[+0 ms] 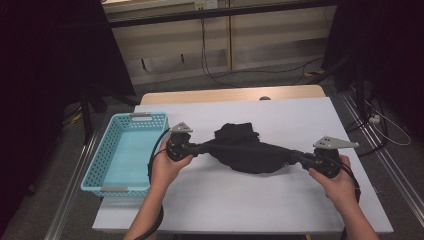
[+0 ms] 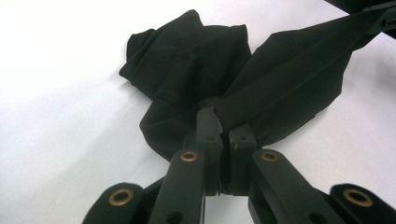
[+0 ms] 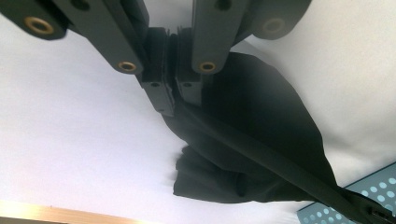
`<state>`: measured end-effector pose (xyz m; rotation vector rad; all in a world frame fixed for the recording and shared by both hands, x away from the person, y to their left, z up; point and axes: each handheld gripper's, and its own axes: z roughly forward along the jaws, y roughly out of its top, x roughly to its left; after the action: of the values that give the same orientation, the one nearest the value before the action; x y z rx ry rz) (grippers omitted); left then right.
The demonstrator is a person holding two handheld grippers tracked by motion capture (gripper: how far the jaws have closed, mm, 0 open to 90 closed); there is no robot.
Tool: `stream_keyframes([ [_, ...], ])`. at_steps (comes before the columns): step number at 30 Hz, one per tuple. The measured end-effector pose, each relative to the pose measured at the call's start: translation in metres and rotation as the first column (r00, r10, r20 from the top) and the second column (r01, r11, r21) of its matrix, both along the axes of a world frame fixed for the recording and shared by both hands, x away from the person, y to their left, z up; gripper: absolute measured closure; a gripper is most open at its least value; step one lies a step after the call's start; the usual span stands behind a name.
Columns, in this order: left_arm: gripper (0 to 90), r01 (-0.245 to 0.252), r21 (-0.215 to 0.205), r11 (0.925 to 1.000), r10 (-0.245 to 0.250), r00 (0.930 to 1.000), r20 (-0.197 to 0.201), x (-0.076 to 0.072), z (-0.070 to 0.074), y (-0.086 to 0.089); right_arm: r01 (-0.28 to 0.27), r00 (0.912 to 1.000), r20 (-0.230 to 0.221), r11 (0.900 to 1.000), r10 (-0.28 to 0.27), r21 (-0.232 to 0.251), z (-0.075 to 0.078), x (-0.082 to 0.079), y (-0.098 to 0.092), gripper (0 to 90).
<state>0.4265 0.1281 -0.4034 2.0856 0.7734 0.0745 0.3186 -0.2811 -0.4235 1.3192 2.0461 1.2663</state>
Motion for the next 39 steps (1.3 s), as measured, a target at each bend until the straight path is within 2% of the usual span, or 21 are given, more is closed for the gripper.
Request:
stream_keyframes([
  [11,86.5,0.006,0.005,1.0,-0.006,1.0,0.001,0.002,0.004,0.001,0.006,1.0,0.004,1.0,-0.006,-0.016,0.002,0.002,0.002,86.0],
  [18,86.5,-0.003,0.008,1.0,0.003,1.0,0.004,0.0,0.009,0.005,0.0,0.9999,0.013,1.0,0.001,-0.008,0.005,0.005,0.009,86.0],
  [24,86.5,0.003,0.015,0.9999,-0.003,1.0,0.001,0.002,0.011,0.004,0.004,0.9997,0.023,1.0,-0.004,0.0,0.008,0.006,0.007,86.0],
  [31,86.5,0.001,-0.003,1.0,-0.001,1.0,-0.001,0.004,0.015,0.005,0.005,0.9996,0.027,1.0,-0.005,0.002,0.011,0.008,0.006,85.8],
  [33,86.5,-0.001,0.001,1.0,0.001,1.0,-0.005,0.007,0.017,0.005,0.002,0.9994,0.034,1.0,-0.002,0.001,0.012,0.01,0.007,85.9],
  [35,86.4,-0.004,-0.004,1.0,0.004,0.9999,-0.013,0.012,0.019,0.006,-0.004,0.9997,0.023,1.0,0.004,-0.022,0.013,0.015,0.008,85.9],
  [39,86.5,-0.007,-0.016,0.9998,0.007,0.9997,-0.024,0.019,0.025,0.007,-0.007,0.9999,0.015,1.0,0.008,-0.018,0.021,0.025,0.007,85.9],
])
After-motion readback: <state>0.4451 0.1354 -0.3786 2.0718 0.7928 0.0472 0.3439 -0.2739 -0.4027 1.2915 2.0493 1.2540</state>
